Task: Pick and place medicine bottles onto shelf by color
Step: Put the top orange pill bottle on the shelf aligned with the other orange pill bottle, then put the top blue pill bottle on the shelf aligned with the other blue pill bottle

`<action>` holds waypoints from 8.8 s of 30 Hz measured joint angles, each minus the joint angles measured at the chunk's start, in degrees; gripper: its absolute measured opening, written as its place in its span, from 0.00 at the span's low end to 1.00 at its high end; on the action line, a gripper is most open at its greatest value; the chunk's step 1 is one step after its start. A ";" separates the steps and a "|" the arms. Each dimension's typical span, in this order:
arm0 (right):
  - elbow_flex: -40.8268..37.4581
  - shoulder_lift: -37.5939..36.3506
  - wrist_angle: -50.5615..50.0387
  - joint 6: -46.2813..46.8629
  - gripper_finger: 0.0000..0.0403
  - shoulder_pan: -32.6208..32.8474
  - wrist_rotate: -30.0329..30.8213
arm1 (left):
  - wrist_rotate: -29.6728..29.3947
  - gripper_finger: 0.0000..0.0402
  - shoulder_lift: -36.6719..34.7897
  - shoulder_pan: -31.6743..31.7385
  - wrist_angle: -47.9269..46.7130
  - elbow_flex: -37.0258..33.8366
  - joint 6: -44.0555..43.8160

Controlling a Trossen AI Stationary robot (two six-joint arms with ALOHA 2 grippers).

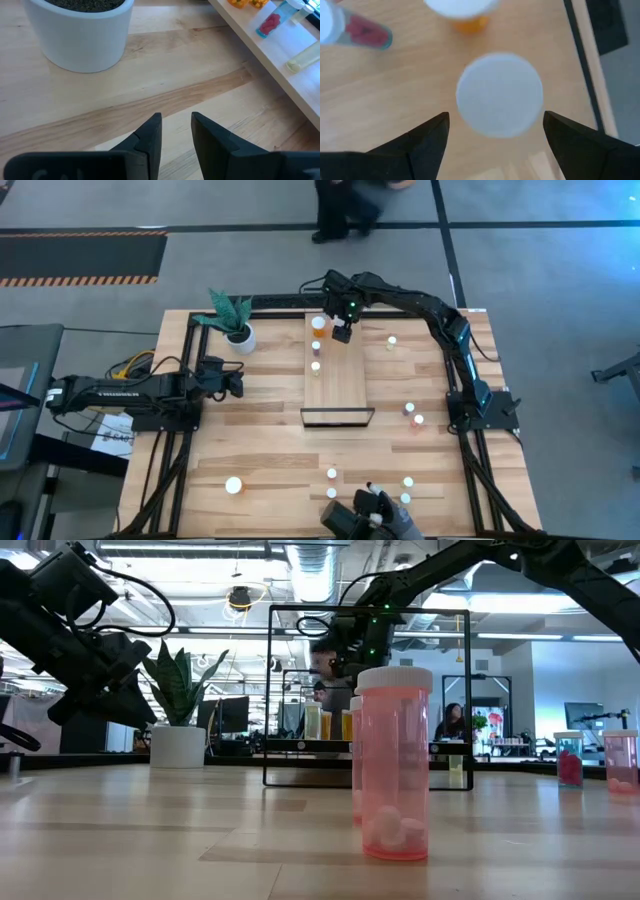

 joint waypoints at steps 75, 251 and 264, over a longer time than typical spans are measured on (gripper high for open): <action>-43.52 -26.50 -1.45 44.98 0.79 -5.03 -4.26 | 0.17 0.23 0.00 -0.01 -0.81 0.00 0.00; -0.07 -0.49 -5.98 11.80 0.30 13.90 4.50 | 1.59 0.23 -0.02 0.00 -1.03 0.00 0.00; -0.13 -0.47 -3.90 3.67 0.30 14.34 4.60 | 1.57 0.23 0.00 -0.02 -1.03 0.00 0.00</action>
